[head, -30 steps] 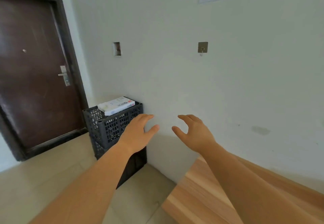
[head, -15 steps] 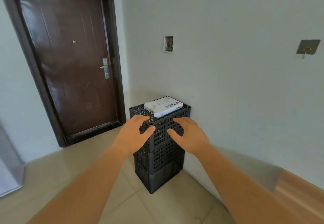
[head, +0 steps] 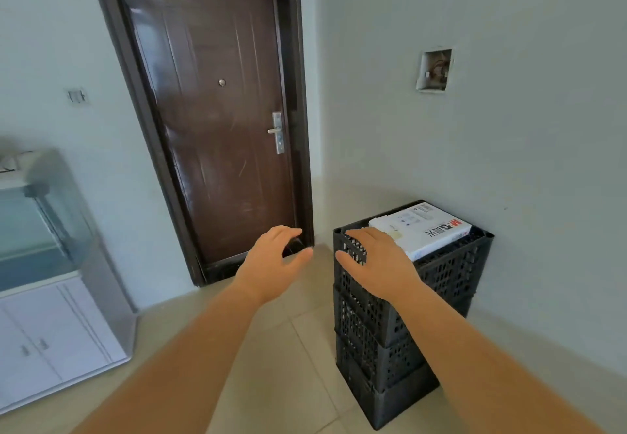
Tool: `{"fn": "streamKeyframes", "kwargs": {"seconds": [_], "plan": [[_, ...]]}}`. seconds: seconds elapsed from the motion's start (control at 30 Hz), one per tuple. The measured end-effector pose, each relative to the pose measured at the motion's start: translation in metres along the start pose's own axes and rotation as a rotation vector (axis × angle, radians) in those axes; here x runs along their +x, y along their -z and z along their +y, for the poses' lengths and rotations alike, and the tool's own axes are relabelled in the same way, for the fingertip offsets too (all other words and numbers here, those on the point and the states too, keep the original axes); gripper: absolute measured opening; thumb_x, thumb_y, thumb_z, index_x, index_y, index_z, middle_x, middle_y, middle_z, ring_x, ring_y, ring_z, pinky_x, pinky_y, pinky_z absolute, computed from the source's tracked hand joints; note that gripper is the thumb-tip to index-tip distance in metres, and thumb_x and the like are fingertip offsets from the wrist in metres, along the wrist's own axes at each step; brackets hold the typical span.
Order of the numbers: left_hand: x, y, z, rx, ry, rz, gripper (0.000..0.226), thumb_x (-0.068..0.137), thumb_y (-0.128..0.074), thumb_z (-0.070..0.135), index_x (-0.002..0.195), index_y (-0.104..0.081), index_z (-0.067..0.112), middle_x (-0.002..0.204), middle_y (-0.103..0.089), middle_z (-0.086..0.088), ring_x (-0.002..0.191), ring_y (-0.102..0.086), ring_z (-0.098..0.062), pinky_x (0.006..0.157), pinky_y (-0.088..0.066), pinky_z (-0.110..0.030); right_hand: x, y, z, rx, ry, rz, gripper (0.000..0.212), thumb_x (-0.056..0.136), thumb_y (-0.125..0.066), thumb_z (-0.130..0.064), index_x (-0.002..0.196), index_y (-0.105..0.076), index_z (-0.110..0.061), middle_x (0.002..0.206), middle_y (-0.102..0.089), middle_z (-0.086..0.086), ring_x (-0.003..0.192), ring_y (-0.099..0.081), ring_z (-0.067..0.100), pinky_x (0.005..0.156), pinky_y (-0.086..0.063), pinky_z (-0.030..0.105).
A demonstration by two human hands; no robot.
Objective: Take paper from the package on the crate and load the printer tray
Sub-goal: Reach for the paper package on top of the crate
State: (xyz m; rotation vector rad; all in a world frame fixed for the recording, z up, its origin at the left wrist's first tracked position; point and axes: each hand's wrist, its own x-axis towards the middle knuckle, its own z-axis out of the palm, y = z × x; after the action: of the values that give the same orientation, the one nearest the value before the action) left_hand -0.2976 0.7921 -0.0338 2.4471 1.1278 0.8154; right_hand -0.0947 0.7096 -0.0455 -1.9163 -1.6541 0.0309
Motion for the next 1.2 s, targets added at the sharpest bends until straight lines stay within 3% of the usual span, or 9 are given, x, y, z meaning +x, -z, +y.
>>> {"fn": "streamKeyframes", "kwargs": {"seconds": [0.27, 0.37, 0.47, 0.6, 0.7, 0.9, 1.1, 1.2], "plan": [[0.134, 0.001, -0.069, 0.053, -0.006, -0.003, 0.054, 0.090, -0.048, 0.054, 0.137, -0.044, 0.027, 0.141, -0.045, 0.008, 0.132, -0.039, -0.013, 0.110, -0.035, -0.041, 0.144, -0.038, 0.013, -0.010, 0.026, 0.007, 0.059, 0.092, -0.048, -0.057, 0.141, -0.045, -0.025, 0.146, -0.046, -0.002, 0.134, -0.040, 0.018, 0.108, -0.034, 0.037], [0.180, -0.011, -0.097, 0.059, -0.031, -0.030, 0.054, 0.091, -0.048, 0.053, 0.138, -0.043, 0.028, 0.142, -0.044, 0.009, 0.132, -0.037, -0.012, 0.109, -0.031, -0.034, 0.190, -0.054, 0.026, -0.027, -0.006, 0.020, 0.059, 0.091, -0.047, -0.059, 0.140, -0.046, -0.026, 0.144, -0.048, -0.003, 0.132, -0.042, 0.017, 0.108, -0.036, 0.037], [0.234, -0.027, -0.123, 0.021, -0.070, -0.060, 0.053, 0.091, -0.048, 0.052, 0.138, -0.043, 0.028, 0.143, -0.042, 0.009, 0.132, -0.037, -0.012, 0.106, -0.031, -0.030, 0.229, -0.071, 0.040, -0.033, -0.064, 0.035, 0.061, 0.089, -0.046, -0.060, 0.140, -0.045, -0.028, 0.145, -0.046, -0.003, 0.133, -0.041, 0.018, 0.108, -0.039, 0.043], [0.305, -0.057, -0.151, -0.051, -0.177, -0.143, 0.054, 0.091, -0.050, 0.050, 0.137, -0.045, 0.024, 0.142, -0.044, 0.007, 0.132, -0.038, -0.014, 0.111, -0.034, -0.038, 0.268, -0.091, 0.060, -0.079, -0.165, 0.082, 0.059, 0.090, -0.048, -0.058, 0.141, -0.046, -0.027, 0.145, -0.047, -0.003, 0.133, -0.041, 0.017, 0.105, -0.041, 0.038], [0.354, -0.079, -0.163, -0.124, -0.264, -0.215, 0.052, 0.091, -0.051, 0.049, 0.135, -0.047, 0.022, 0.139, -0.045, 0.005, 0.131, -0.038, -0.015, 0.111, -0.031, -0.035, 0.291, -0.093, 0.071, -0.121, -0.295, 0.108, 0.057, 0.091, -0.049, -0.057, 0.141, -0.046, -0.028, 0.145, -0.046, -0.004, 0.135, -0.039, 0.016, 0.104, -0.039, 0.036], [0.430, -0.132, -0.156, -0.194, -0.474, -0.356, 0.051, 0.092, -0.050, 0.047, 0.137, -0.047, 0.022, 0.143, -0.042, 0.002, 0.134, -0.034, -0.017, 0.110, -0.024, -0.031, 0.306, -0.092, 0.097, -0.235, -0.547, 0.197, 0.059, 0.090, -0.047, -0.059, 0.141, -0.044, -0.030, 0.148, -0.044, -0.004, 0.137, -0.037, 0.017, 0.107, -0.038, 0.038], [0.462, -0.194, -0.116, -0.253, -0.633, -0.498, 0.056, 0.089, -0.048, 0.055, 0.136, -0.046, 0.025, 0.142, -0.044, 0.003, 0.133, -0.037, -0.017, 0.111, -0.030, -0.037, 0.283, -0.075, 0.130, -0.312, -0.791, 0.236, 0.057, 0.091, -0.048, -0.056, 0.142, -0.043, -0.032, 0.148, -0.043, -0.007, 0.138, -0.035, 0.014, 0.106, -0.037, 0.036], [0.472, -0.225, -0.095, -0.285, -0.691, -0.537, 0.055, 0.089, -0.049, 0.054, 0.137, -0.044, 0.027, 0.142, -0.043, 0.008, 0.133, -0.036, -0.014, 0.109, -0.030, -0.034, 0.271, -0.073, 0.154, -0.341, -0.881, 0.244, 0.058, 0.090, -0.047, -0.058, 0.141, -0.043, -0.031, 0.147, -0.044, -0.008, 0.136, -0.038, 0.015, 0.103, -0.040, 0.037]]}}
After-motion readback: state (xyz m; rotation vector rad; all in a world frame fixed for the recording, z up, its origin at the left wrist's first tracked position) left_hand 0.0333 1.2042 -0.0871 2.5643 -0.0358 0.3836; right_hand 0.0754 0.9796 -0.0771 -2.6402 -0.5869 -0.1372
